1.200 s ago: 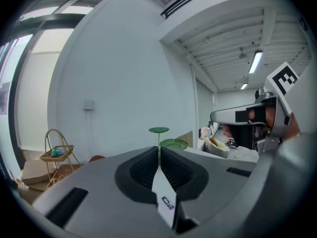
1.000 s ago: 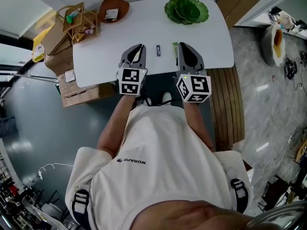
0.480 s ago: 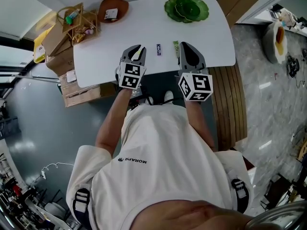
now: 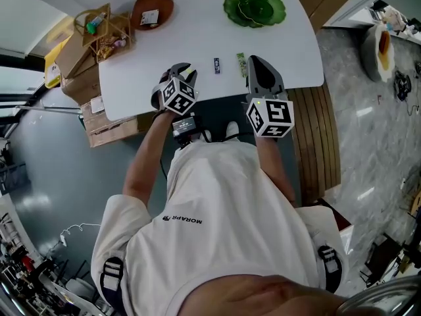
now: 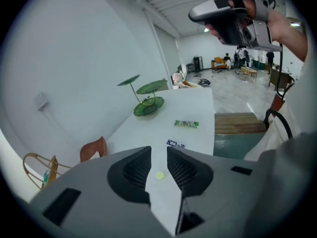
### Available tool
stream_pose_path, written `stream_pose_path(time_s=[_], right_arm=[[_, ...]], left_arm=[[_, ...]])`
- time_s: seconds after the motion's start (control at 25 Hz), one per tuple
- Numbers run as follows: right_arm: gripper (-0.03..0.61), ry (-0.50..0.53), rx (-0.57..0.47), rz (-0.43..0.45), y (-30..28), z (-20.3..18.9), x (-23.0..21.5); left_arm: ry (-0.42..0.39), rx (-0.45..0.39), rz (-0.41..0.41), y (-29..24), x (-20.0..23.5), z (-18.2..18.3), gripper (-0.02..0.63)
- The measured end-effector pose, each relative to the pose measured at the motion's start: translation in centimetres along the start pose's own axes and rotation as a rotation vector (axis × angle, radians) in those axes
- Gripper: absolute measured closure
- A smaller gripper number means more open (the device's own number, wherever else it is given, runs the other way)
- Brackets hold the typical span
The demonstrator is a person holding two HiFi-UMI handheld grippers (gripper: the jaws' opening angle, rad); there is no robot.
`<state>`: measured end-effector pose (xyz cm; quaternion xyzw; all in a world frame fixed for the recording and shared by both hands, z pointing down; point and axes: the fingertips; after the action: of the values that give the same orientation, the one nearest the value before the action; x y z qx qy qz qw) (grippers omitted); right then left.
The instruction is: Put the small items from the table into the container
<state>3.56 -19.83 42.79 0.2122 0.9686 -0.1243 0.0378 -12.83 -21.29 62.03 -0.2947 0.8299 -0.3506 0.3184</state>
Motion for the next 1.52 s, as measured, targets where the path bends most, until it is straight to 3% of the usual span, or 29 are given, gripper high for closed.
stream_pose_path(time_s=[0.2, 0.52, 0.88, 1.16, 1.36, 1.52], right_arm=[[0.571, 0.002, 0.005, -0.01, -0.3, -0.3, -0.3], [0.571, 0.001, 0.011, -0.023, -0.5, -0.4, -0.9], [0.571, 0.012, 0.016, -0.035, -0.2, -0.6, -1.1], [0.571, 0.015, 0.022, -0.053, 0.0, -0.7, -1.7], [0.571, 0.014, 0.029, -0.055, -0.1, -1.0, -1.9], [0.571, 0.015, 0.034, -0.058, -0.1, -1.1, -2.1]], left_arm=[[-0.107, 0.074, -0.066, -2.6, -0.5, -2.0, 0.52], [-0.359, 0.17, -0.188, -5.7, -2.0, -4.6, 0.506], [-0.566, 0.219, -0.288, -7.6, -2.8, -5.8, 0.489], [-0.549, 0.269, -0.375, -9.7, -2.7, -8.0, 0.483], [-0.546, 0.283, -0.381, -11.0, -2.0, -8.8, 0.483], [-0.499, 0.29, -0.396, -12.1, -1.8, -9.3, 0.482]])
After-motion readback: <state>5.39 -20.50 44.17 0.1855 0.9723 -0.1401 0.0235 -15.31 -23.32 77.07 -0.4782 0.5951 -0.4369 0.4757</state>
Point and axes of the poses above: the fingertips, and each gripper's own axes: y backward along the fingers, x to its left, z out of its top, and after that the axes turned 5 degrees about x, right-handed
